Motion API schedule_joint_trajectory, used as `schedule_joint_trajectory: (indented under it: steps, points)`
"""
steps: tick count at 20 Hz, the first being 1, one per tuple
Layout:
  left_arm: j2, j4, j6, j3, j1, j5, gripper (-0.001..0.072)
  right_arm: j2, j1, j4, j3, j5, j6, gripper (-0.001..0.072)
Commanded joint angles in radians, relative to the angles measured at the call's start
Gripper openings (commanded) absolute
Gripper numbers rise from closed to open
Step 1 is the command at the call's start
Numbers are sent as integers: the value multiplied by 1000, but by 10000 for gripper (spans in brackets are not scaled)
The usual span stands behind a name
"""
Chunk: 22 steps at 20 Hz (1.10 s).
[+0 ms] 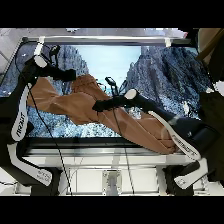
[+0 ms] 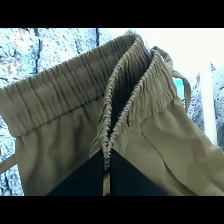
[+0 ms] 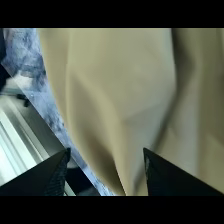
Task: Fold the clothes and pants, and hang the long-sleeved shirts on hangers.
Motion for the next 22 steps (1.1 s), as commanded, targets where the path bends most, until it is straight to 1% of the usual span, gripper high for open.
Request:
schedule_joint_trajectory:
  steps: [1,4,7,9,11,13,14,19,22]
  points:
    - [1,0,1,0,0,1,19,-144,20,39,151,31,22,527]
    - [1,0,1,0,0,1,19,-186,21,26,182,44,61,523]
    - [1,0,1,0,0,1,19,-183,17,-3,182,43,63,522]
    - [1,0,1,0,0,1,19,-181,-4,-23,214,68,63,520]
    - [1,0,1,0,0,1,19,-181,-35,-112,267,122,79,514]
    - [1,0,1,0,0,1,19,-181,-69,-220,309,173,160,515]
    - [1,0,1,0,0,1,19,-181,-80,-241,312,172,181,514]
    - [1,-2,1,0,0,1,19,-222,-42,-229,312,167,200,514]
    - [1,-8,0,0,-1,1,19,-255,13,-184,313,167,197,514]
